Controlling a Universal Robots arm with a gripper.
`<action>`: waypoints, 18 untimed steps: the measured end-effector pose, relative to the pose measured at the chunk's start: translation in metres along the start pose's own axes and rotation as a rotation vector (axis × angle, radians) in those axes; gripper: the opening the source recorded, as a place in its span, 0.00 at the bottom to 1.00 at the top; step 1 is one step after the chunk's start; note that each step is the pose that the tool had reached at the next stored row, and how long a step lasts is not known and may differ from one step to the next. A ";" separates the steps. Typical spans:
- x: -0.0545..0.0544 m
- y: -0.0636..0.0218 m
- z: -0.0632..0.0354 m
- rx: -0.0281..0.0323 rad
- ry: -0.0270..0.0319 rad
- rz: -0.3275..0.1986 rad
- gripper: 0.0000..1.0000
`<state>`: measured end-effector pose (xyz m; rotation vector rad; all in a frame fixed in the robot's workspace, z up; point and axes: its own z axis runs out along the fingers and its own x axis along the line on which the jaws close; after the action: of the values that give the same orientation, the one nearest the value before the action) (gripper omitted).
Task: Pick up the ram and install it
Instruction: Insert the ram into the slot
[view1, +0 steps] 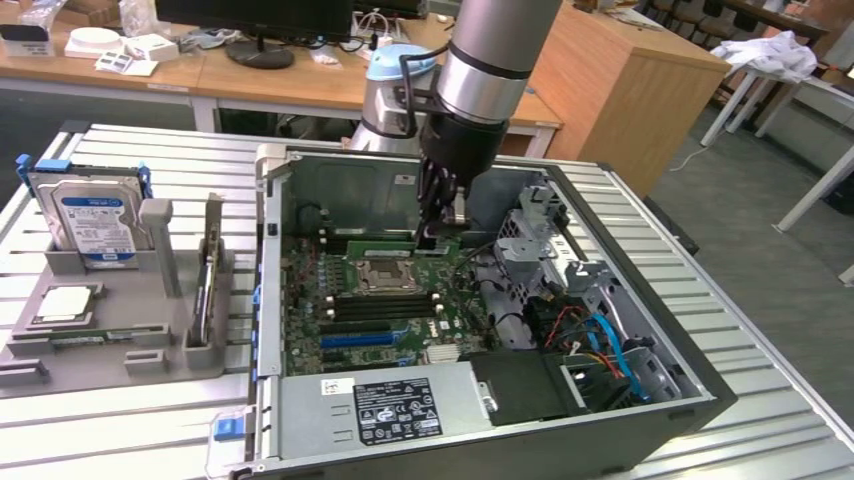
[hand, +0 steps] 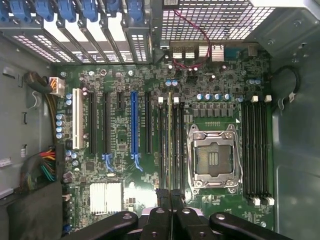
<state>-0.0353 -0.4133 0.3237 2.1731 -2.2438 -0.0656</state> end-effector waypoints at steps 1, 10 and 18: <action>0.000 0.0000 0.0006 0.0000 0.0001 0.000 0.12; 0.000 -0.0003 0.0065 0.0000 0.0001 0.000 0.12; 0.000 -0.0005 0.0117 0.0000 0.0001 0.000 0.12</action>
<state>-0.0353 -0.4133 0.3120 2.1731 -2.2438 -0.0655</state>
